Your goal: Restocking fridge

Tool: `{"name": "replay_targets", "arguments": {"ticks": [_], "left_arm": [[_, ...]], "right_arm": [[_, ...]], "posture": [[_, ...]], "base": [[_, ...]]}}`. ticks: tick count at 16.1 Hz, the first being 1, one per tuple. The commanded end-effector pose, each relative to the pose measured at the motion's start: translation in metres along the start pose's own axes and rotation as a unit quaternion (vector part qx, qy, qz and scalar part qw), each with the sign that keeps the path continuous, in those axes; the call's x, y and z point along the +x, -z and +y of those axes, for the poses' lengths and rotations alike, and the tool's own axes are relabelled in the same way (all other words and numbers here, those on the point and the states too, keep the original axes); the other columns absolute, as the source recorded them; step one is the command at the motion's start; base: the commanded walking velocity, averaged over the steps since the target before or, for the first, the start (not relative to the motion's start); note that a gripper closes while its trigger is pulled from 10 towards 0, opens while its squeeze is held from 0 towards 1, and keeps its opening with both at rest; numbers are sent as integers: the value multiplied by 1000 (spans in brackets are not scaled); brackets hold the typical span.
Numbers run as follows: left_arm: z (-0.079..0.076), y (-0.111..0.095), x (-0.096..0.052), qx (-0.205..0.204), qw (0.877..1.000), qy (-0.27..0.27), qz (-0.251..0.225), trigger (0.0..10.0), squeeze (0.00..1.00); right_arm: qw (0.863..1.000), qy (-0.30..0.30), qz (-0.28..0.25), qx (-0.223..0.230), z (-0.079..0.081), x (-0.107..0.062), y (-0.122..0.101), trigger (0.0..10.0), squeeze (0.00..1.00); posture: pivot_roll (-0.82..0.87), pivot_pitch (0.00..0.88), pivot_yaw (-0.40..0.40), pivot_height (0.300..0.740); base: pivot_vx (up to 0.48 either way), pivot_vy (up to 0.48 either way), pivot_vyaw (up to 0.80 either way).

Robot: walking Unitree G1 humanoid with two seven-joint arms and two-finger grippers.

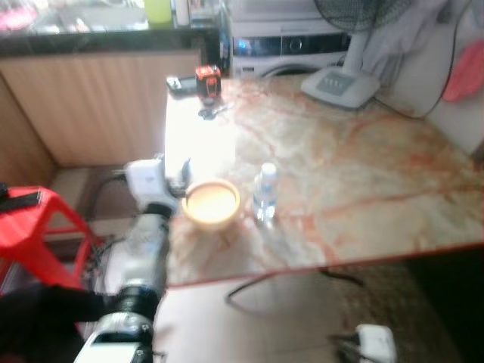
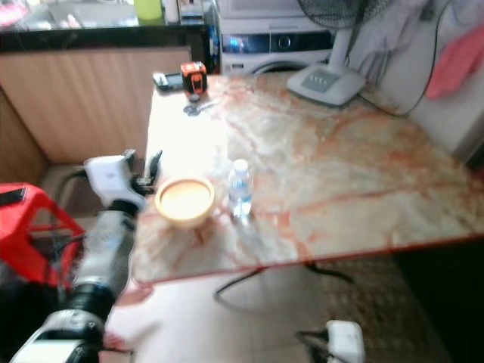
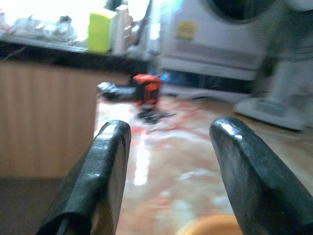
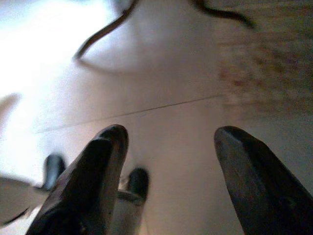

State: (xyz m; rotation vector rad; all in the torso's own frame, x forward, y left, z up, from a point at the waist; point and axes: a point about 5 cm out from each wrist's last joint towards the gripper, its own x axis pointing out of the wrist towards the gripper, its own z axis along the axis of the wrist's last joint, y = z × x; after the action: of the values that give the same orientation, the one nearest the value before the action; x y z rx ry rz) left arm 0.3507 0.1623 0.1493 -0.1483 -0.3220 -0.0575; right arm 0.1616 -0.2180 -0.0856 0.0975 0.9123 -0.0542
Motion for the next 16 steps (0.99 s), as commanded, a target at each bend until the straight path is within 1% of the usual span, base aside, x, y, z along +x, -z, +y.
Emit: {"name": "replay_targets", "arguments": {"ticks": [1,4,11,13,14,15,16], "left_arm": [[-1,3,-3,-9,1000,4,5,10000,0],[-10,7,-6,-21,999,35,15,10000,0],[-12,6,-6,-20,999,41,15,10000,0],[-13,8,-7,-114,992,45,27,10000,0],[-6,5,-8,-172,984,33,21,10000,0],[0,3,-10,-199,979,32,12,10000,0],[5,4,-12,-228,973,43,17,10000,0]], "right_arm": [[1000,8,2,4,-5,-2,2,10000,0],[1000,7,3,4,-5,-1,2,10000,0],[1000,10,6,3,-6,-1,2,10000,0],[1000,9,6,3,-5,-1,2,10000,0],[1000,9,6,4,-5,-1,2,10000,0],[1000,9,6,4,-5,-1,2,10000,0],[1000,8,6,3,-5,-1,2,10000,0]], "posture": [[54,43,-21,740],[55,48,-21,740],[54,55,-22,740],[55,55,-21,740],[53,55,-21,740],[58,55,-19,740],[60,53,-19,740]], "base": [[0,0,0],[0,0,0],[0,0,0],[0,0,0],[0,0,0],[0,0,0],[0,0,0]]}}
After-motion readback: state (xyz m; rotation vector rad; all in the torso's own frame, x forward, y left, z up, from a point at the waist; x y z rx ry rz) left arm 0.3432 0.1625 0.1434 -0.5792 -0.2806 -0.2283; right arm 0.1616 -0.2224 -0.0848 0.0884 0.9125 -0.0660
